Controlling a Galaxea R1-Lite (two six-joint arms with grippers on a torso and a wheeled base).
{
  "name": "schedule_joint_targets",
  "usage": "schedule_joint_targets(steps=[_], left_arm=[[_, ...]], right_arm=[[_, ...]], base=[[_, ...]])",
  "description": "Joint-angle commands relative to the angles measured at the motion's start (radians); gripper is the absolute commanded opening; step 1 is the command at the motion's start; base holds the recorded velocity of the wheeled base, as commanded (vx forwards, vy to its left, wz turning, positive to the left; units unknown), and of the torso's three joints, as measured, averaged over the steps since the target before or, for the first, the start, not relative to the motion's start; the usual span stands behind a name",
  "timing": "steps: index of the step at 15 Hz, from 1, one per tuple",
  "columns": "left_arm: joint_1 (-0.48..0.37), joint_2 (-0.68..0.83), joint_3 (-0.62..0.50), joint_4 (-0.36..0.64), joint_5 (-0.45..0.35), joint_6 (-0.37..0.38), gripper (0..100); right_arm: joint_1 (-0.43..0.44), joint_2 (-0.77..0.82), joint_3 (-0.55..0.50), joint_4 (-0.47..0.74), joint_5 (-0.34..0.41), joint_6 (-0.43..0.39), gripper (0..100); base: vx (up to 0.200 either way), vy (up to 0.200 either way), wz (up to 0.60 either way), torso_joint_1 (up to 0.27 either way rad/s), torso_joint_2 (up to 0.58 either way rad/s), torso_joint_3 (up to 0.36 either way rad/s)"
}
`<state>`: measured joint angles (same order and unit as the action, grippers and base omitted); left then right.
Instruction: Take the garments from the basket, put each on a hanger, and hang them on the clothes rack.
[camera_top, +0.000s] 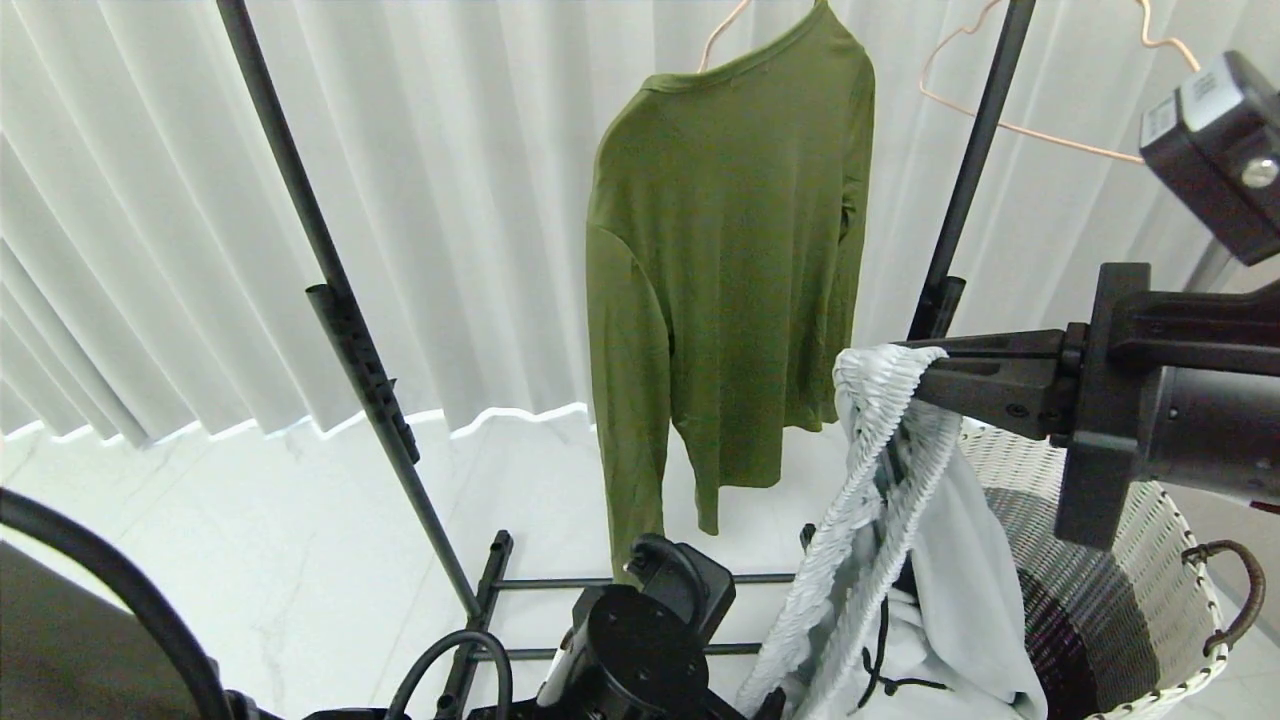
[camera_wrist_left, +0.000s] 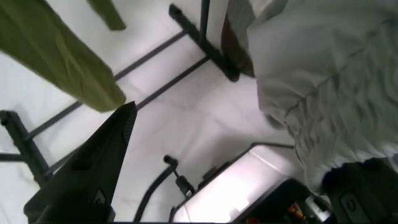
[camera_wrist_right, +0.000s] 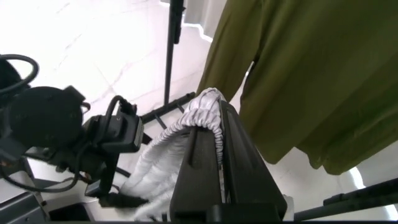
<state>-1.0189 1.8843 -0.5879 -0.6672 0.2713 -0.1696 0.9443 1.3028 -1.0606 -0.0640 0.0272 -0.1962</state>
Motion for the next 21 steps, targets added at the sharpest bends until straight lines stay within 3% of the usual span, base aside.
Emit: schedule_joint_targets(steps=[1,2,6,7,10,12,14,15,17,19,21], left_arm=[[0.003,-0.011,0.028,-0.011,0.002,-0.015,100],[0.003,-0.022,0.042,-0.015,0.005,-0.024,0],[0.003,-0.114,0.105,-0.017,0.036,0.005,0],[0.007,-0.189,0.14,-0.017,0.046,0.07,0],[0.125,-0.379,0.089,0.052,0.048,0.159,0],[0.22,-0.505,-0.087,0.281,0.048,0.194,0],[0.278,-0.577,-0.339,0.548,0.048,0.194,0],[0.289,-0.591,-0.434,0.626,0.048,0.194,0],[0.29,-0.588,-0.649,0.729,0.048,0.217,0],[0.287,-0.55,-0.828,0.749,0.046,0.311,0],[0.289,-0.505,-1.001,0.77,0.048,0.348,0]], right_arm=[[0.001,-0.005,0.001,-0.002,0.0,0.0,0],[0.001,-0.002,0.001,-0.002,0.0,0.0,0],[-0.007,0.003,0.031,-0.008,-0.007,0.0,0],[-0.016,0.003,0.039,-0.008,-0.007,0.0,0],[-0.047,0.01,0.025,-0.011,-0.009,-0.002,0],[-0.062,0.012,0.008,-0.036,-0.01,-0.003,0],[-0.085,0.023,-0.013,-0.091,-0.012,-0.005,0],[-0.097,0.026,-0.03,-0.109,-0.015,-0.005,0],[-0.119,0.035,-0.099,-0.117,-0.013,-0.008,0],[-0.133,0.058,-0.185,-0.115,-0.013,-0.011,0],[-0.133,0.078,-0.268,-0.111,-0.013,-0.012,0]], base=[[0.0,0.0,0.0,0.0,0.0,0.0],[0.0,0.0,0.0,0.0,0.0,0.0],[0.0,0.0,0.0,0.0,0.0,0.0],[0.0,0.0,0.0,0.0,0.0,0.0],[0.0,0.0,0.0,0.0,0.0,0.0],[0.0,0.0,0.0,0.0,0.0,0.0],[0.0,0.0,0.0,0.0,0.0,0.0],[0.0,0.0,0.0,0.0,0.0,0.0],[0.0,0.0,0.0,0.0,0.0,0.0],[0.0,0.0,0.0,0.0,0.0,0.0],[0.0,0.0,0.0,0.0,0.0,0.0]])
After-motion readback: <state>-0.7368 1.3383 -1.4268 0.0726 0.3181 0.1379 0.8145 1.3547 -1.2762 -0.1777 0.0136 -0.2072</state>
